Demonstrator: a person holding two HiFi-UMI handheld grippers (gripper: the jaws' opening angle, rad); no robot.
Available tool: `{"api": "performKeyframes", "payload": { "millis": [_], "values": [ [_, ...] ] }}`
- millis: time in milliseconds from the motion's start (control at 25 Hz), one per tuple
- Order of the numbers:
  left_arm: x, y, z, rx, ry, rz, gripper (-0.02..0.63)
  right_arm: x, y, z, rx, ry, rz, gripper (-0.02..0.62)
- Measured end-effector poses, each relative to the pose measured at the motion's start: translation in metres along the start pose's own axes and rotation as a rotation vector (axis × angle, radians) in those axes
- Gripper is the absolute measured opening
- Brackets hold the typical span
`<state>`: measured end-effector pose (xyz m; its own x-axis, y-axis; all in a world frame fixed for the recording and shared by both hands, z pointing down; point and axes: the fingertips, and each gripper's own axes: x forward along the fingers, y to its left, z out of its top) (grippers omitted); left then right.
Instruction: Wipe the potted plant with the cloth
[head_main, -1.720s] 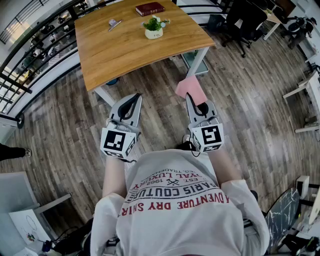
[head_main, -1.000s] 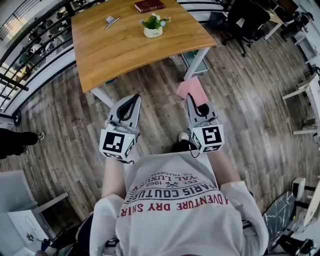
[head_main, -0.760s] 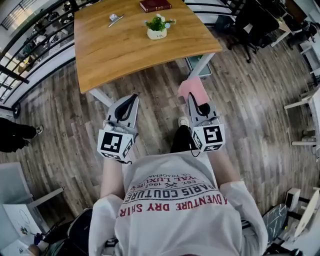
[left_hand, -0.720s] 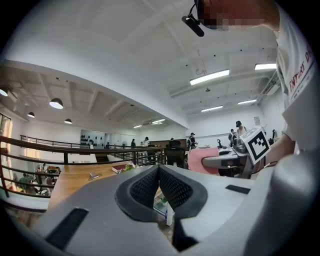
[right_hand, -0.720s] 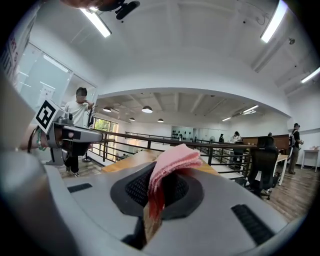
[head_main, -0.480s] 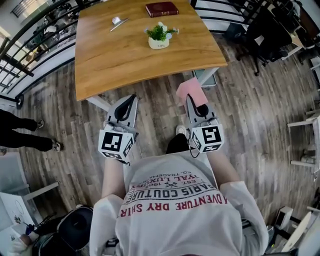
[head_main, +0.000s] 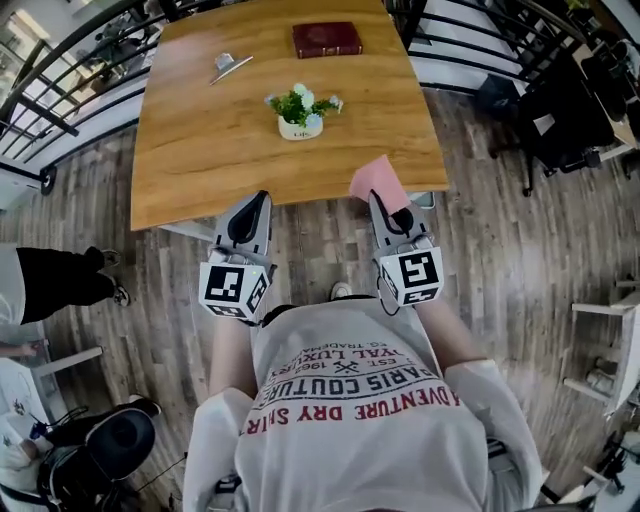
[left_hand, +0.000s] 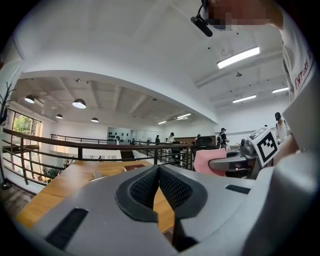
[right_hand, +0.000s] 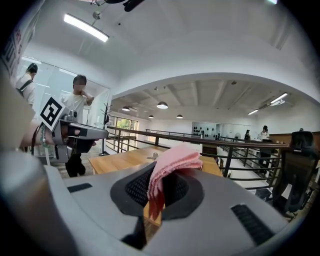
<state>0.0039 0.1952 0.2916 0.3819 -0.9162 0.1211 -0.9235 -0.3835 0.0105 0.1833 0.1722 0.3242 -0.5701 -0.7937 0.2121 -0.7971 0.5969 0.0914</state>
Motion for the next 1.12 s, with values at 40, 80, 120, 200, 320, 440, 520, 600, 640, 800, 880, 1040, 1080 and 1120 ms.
{"api": "performKeyframes", "payload": {
  "millis": [40, 80, 120, 200, 320, 440, 520, 600, 640, 800, 880, 1040, 1080, 1120],
  "values": [
    [0.008, -0.002, -0.002, -0.003, 0.011, 0.009, 0.017, 0.005, -0.009, -0.002, 0.004, 0.009, 0.011, 0.035],
    [0.016, -0.002, -0.004, -0.006, 0.022, 0.015, 0.017, 0.010, -0.016, -0.004, 0.006, 0.016, 0.020, 0.035],
    [0.023, -0.002, -0.005, -0.006, 0.033, 0.021, 0.017, 0.017, -0.023, -0.005, 0.006, 0.022, 0.029, 0.035],
    [0.038, 0.003, -0.010, -0.004, 0.054, 0.032, 0.017, 0.032, -0.033, -0.008, 0.007, 0.030, 0.045, 0.035],
    [0.061, 0.014, -0.022, -0.013, 0.084, 0.044, 0.017, 0.057, -0.045, -0.017, 0.013, 0.052, 0.061, 0.035],
    [0.086, 0.029, -0.036, -0.016, 0.122, 0.043, 0.017, 0.084, -0.055, -0.025, 0.019, 0.084, 0.070, 0.035],
    [0.106, 0.044, -0.045, -0.021, 0.142, 0.036, 0.017, 0.105, -0.063, -0.028, 0.020, 0.105, 0.066, 0.035],
    [0.126, 0.061, -0.052, -0.034, 0.160, 0.029, 0.017, 0.126, -0.072, -0.031, 0.020, 0.126, 0.057, 0.035],
    [0.135, 0.068, -0.057, -0.041, 0.173, 0.026, 0.017, 0.135, -0.077, -0.032, 0.022, 0.139, 0.051, 0.035],
    [0.164, 0.089, -0.084, -0.073, 0.260, -0.003, 0.017, 0.165, -0.092, -0.047, 0.034, 0.208, 0.032, 0.035],
    [0.177, 0.097, -0.100, -0.073, 0.308, -0.018, 0.017, 0.180, -0.098, -0.059, 0.040, 0.242, 0.019, 0.035],
    [0.200, 0.108, -0.127, -0.065, 0.364, -0.065, 0.017, 0.211, -0.101, -0.091, 0.036, 0.332, 0.010, 0.035],
    [0.206, 0.109, -0.133, -0.063, 0.373, -0.080, 0.017, 0.218, -0.099, -0.100, 0.031, 0.357, 0.016, 0.035],
    [0.210, 0.110, -0.139, -0.062, 0.382, -0.095, 0.017, 0.224, -0.097, -0.109, 0.027, 0.382, 0.023, 0.035]
  ]
}}
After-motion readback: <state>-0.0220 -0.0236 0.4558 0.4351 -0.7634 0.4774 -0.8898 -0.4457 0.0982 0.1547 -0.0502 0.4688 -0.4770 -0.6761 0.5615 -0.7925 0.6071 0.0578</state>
